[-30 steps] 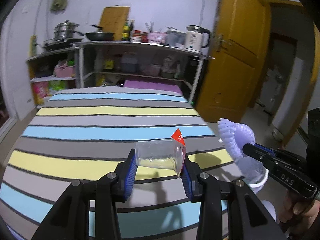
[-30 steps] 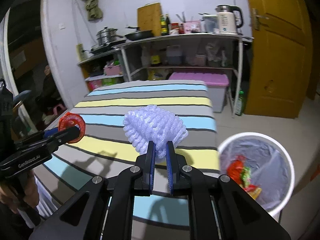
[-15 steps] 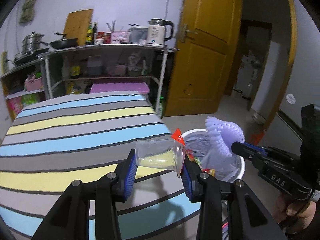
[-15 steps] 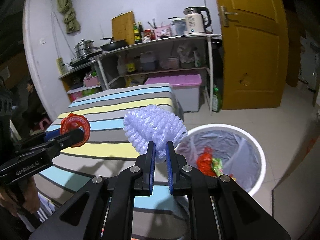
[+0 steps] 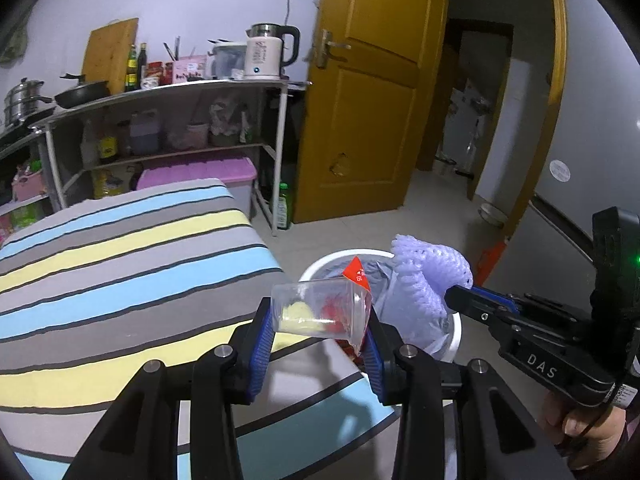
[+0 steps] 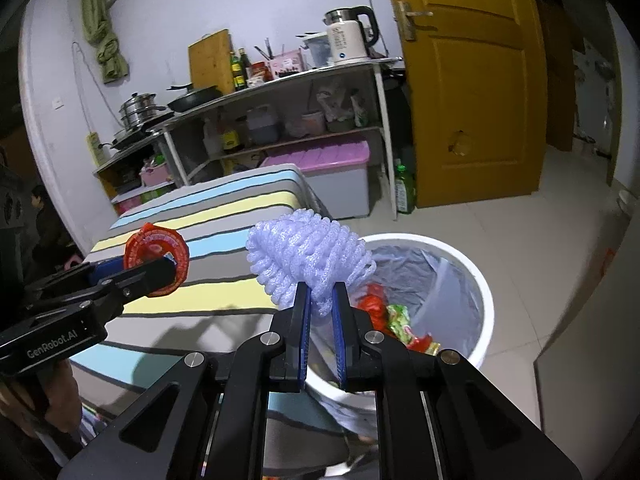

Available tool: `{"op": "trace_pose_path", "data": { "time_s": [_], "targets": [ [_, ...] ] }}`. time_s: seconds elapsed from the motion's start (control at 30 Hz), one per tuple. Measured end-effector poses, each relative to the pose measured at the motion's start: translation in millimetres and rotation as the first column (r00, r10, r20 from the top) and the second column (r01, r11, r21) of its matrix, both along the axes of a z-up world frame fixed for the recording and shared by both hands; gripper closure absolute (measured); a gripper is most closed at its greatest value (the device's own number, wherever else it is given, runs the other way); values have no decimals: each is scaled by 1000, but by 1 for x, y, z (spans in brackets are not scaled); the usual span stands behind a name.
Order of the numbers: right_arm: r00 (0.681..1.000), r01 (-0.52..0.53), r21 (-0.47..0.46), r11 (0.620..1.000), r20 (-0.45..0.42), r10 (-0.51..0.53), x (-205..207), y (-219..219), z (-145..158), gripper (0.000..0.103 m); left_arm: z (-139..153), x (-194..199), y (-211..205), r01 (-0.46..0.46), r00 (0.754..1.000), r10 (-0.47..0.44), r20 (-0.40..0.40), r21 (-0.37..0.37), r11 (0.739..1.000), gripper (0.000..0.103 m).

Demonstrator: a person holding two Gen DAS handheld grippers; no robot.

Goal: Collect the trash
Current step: 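Carry the white mesh sleeve and clear cup over the trash bin, then open both tools to drop the mesh sleeve and cup into the bin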

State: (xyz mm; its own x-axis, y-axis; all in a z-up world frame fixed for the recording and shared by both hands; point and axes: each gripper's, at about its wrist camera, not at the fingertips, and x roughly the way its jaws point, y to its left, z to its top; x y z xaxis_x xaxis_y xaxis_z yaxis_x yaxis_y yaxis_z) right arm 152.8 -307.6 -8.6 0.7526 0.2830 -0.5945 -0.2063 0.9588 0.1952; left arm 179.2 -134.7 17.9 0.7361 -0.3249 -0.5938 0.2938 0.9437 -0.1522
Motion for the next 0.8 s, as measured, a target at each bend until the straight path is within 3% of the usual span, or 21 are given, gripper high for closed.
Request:
{"op": "trace_pose_path", "data": {
  "time_s": [0.8],
  "targets": [
    [983,110,27,994,-153,-105,40,-51,-47,87,-59,60,-66,131,983,-125,-133,40,991,61]
  ]
}}
